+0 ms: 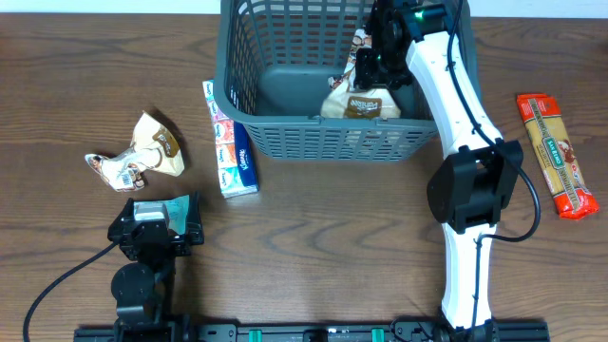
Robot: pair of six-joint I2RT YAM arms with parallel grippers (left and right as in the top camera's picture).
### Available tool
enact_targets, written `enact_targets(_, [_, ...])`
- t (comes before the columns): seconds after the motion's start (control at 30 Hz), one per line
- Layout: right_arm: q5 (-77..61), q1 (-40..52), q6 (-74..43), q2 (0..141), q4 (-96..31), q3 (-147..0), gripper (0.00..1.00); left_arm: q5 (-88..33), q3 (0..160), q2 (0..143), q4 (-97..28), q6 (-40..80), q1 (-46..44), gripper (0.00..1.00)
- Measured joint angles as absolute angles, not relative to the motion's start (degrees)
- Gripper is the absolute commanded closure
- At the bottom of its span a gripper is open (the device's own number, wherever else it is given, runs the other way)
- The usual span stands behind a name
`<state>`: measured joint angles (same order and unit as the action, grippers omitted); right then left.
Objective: Pack container
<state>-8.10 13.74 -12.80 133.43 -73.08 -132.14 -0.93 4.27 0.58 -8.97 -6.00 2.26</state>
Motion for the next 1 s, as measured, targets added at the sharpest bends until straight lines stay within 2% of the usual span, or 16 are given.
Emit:
enact_targets(0.03, [-8.1,13.7,-12.9,133.4,-73.1,-132.1,0.46,-0.9,4.3,0.6,-9.0,-6.0,2.3,0.01])
enact_targets(0.1, [-8.0,13.7,-12.8,133.4,-73.5,-132.1,0.01,-0.9,4.3,0.6,-9.0,-6.0,2.3,0.01])
enact_targets(0.53, [-8.6,13.8,-11.6,133.4,-78.1,-134.0,0.01,-0.9,4.3,0.6,-9.0,-6.0,2.3,0.01])
enact_targets(0.8, [-13.1,13.8,-10.3,131.6,-80.2,-153.3,0.01,-0.9,4.3,0.6,-9.0,-6.0,2.3,0.02])
enact_targets(1.0, [-8.1,13.6,-8.8,120.1,-81.0,-164.8,0.01,-0.9,4.3,0.6,-9.0,-6.0,2.3,0.01])
